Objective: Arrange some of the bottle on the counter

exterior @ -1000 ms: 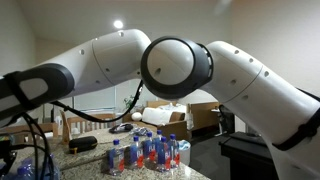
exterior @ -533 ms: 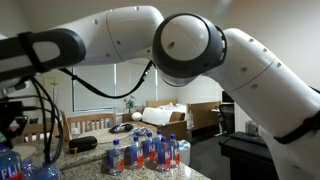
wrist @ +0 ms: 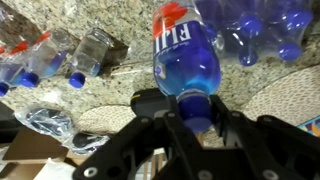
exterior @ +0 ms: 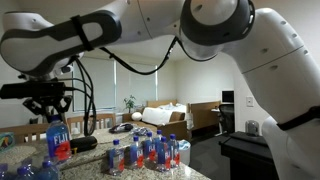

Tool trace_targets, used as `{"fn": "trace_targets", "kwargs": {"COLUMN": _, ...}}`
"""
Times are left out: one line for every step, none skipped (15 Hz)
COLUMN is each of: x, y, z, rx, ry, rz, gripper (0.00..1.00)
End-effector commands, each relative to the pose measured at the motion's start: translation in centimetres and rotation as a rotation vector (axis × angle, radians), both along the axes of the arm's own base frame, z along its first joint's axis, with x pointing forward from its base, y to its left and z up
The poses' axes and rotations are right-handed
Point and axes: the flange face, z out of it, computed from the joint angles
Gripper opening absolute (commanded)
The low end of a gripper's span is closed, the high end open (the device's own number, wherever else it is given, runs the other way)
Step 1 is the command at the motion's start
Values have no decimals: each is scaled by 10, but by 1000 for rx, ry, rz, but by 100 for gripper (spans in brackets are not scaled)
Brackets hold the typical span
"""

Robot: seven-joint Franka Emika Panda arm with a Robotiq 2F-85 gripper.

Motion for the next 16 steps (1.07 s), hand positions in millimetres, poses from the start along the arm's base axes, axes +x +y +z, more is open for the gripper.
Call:
{"fn": "trace_targets", "kwargs": {"x": -18, "y": -61, "z": 2, "rx": 9, "ry": -40, "rz": -96, "gripper": 10}}
{"fn": "trace_targets", "kwargs": {"x": -20, "y": -77, "z": -2, "rx": 12, "ry": -45, "rz": -116, "gripper": 10}}
{"fn": "trace_targets", "kwargs": {"x": -22, "y": -91, "z": -5, "rx": 7, "ry": -48, "rz": -131, "gripper": 10}}
{"fn": "trace_targets", "kwargs": {"x": -24, "y": -109, "z": -11, "rx": 7, "ry": -48, "rz": -144, "gripper": 10}}
{"fn": "trace_targets", "kwargs": {"x": -28, "y": -126, "z": -17, "rx": 7, "ry": -45, "rz": -156, "gripper": 10}}
{"fn": "trace_targets", "kwargs": {"x": -31, "y": -144, "z": -23, "rx": 13, "ry": -35, "rz": -162, "gripper": 10}}
{"fn": "trace_targets", "kwargs": {"x": -36, "y": -162, "z": -29, "rx": 22, "ry": -28, "rz": -163, "gripper": 10}}
{"fn": "trace_targets", "kwargs": {"x": -41, "y": -179, "z": -35, "rx": 26, "ry": -23, "rz": -160, "gripper": 10}}
{"fn": "trace_targets", "kwargs": {"x": -47, "y": -195, "z": -40, "rx": 35, "ry": -25, "rz": -152, "gripper": 10}}
{"fn": "trace_targets", "kwargs": {"x": -19, "y": -170, "z": -46, "rx": 20, "ry": 2, "rz": -182, "gripper": 35}}
{"fn": "trace_targets", "kwargs": {"x": -25, "y": -185, "z": -52, "rx": 27, "ry": 3, "rz": -186, "gripper": 35}}
{"fn": "trace_targets", "kwargs": {"x": -30, "y": -194, "z": -55, "rx": 30, "ry": 5, "rz": -190, "gripper": 35}}
{"fn": "trace_targets", "kwargs": {"x": -34, "y": -198, "z": -56, "rx": 31, "ry": 6, "rz": -192, "gripper": 35}}
{"fn": "trace_targets", "kwargs": {"x": -37, "y": -197, "z": -55, "rx": 32, "ry": 6, "rz": -189, "gripper": 35}}
{"fn": "trace_targets", "kwargs": {"x": -39, "y": -194, "z": -54, "rx": 33, "ry": 5, "rz": -184, "gripper": 35}}
{"fn": "trace_targets", "kwargs": {"x": -40, "y": -192, "z": -53, "rx": 34, "ry": 4, "rz": -179, "gripper": 35}}
